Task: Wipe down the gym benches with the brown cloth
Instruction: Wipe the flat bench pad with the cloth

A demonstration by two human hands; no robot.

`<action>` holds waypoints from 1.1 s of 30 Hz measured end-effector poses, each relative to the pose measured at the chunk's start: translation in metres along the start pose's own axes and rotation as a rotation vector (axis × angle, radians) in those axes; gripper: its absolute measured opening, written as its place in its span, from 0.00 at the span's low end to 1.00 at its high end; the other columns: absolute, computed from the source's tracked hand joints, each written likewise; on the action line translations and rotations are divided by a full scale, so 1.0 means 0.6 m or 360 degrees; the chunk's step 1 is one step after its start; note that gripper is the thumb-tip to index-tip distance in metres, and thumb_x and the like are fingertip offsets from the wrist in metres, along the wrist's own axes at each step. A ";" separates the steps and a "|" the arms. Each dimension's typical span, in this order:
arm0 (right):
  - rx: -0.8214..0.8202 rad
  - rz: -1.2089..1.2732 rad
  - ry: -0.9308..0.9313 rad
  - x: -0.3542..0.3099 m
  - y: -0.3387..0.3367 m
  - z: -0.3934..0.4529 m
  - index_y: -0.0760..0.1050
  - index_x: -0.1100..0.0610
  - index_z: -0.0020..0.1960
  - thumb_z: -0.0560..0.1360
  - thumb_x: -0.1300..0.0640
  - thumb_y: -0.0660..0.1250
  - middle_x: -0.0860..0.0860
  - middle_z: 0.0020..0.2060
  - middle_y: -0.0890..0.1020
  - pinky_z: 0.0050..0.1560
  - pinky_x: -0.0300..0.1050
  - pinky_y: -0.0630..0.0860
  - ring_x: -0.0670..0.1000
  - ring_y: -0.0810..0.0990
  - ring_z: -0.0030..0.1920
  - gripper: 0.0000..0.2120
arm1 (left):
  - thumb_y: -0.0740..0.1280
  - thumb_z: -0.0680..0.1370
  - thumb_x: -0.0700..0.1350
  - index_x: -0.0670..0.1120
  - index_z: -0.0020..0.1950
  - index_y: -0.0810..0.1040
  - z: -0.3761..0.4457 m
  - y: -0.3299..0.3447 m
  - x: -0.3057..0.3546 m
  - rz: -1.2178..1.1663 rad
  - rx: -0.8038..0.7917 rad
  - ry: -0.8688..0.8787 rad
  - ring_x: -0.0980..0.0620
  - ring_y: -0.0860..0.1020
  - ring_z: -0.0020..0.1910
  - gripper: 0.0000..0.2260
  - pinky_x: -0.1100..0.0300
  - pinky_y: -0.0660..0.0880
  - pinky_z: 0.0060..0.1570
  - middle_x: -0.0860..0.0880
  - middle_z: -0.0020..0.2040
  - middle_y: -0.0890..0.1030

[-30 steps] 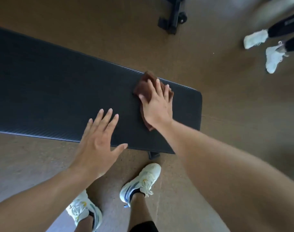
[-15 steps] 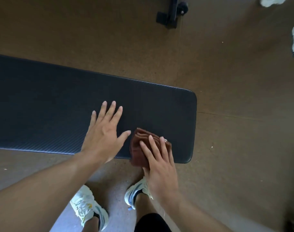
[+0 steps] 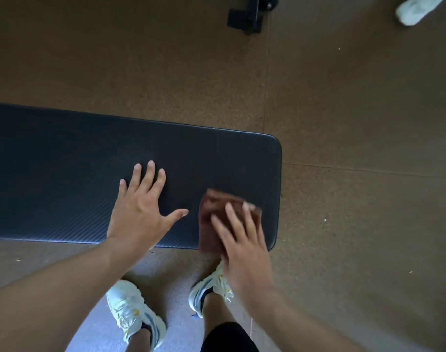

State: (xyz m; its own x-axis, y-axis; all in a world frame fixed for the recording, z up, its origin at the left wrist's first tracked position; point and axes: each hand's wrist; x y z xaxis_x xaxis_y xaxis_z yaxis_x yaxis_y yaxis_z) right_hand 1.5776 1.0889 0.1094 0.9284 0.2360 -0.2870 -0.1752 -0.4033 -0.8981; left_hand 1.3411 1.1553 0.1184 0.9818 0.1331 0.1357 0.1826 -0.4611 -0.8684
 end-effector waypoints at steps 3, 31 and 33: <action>-0.0159 -0.0179 -0.0320 0.040 0.000 -0.018 0.58 0.44 0.83 0.75 0.50 0.72 0.49 0.84 0.59 0.81 0.64 0.59 0.61 0.50 0.84 0.41 | 0.56 0.70 0.75 0.45 0.81 0.58 0.010 -0.013 0.002 0.0075 -0.0060 0.0004 0.43 0.50 0.82 0.49 0.40 0.57 0.77 0.44 0.83 0.54; 0.0157 0.2653 0.1577 -0.129 -0.069 -0.130 0.80 0.50 0.66 0.83 0.53 0.66 0.50 0.61 0.86 0.63 0.45 0.79 0.48 0.85 0.60 0.12 | 0.67 0.77 0.62 0.56 0.68 0.77 -0.203 0.034 0.050 -0.1675 -0.0367 -0.0262 0.59 0.78 0.62 0.21 0.54 0.71 0.69 0.58 0.62 0.81; 0.0070 0.3119 0.1548 -0.152 -0.091 -0.126 0.78 0.56 0.70 0.82 0.51 0.65 0.56 0.63 0.85 0.69 0.52 0.76 0.53 0.84 0.64 0.19 | 0.71 0.71 0.67 0.54 0.60 0.84 -0.193 0.011 0.053 -0.2322 -0.0765 -0.0623 0.53 0.83 0.58 0.24 0.49 0.74 0.67 0.53 0.57 0.86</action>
State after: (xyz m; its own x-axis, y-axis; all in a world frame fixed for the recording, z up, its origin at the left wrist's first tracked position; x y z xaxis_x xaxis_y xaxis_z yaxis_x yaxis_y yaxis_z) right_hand 1.5274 1.0223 0.2098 -0.5580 -0.7320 -0.3911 -0.8293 0.5088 0.2309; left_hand 1.3796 1.0552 0.1722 -0.1049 0.8647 0.4912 0.9906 0.0470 0.1288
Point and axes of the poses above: each hand's wrist, its own z-axis towards the middle knuckle, its own y-axis out of the palm, x = y × z
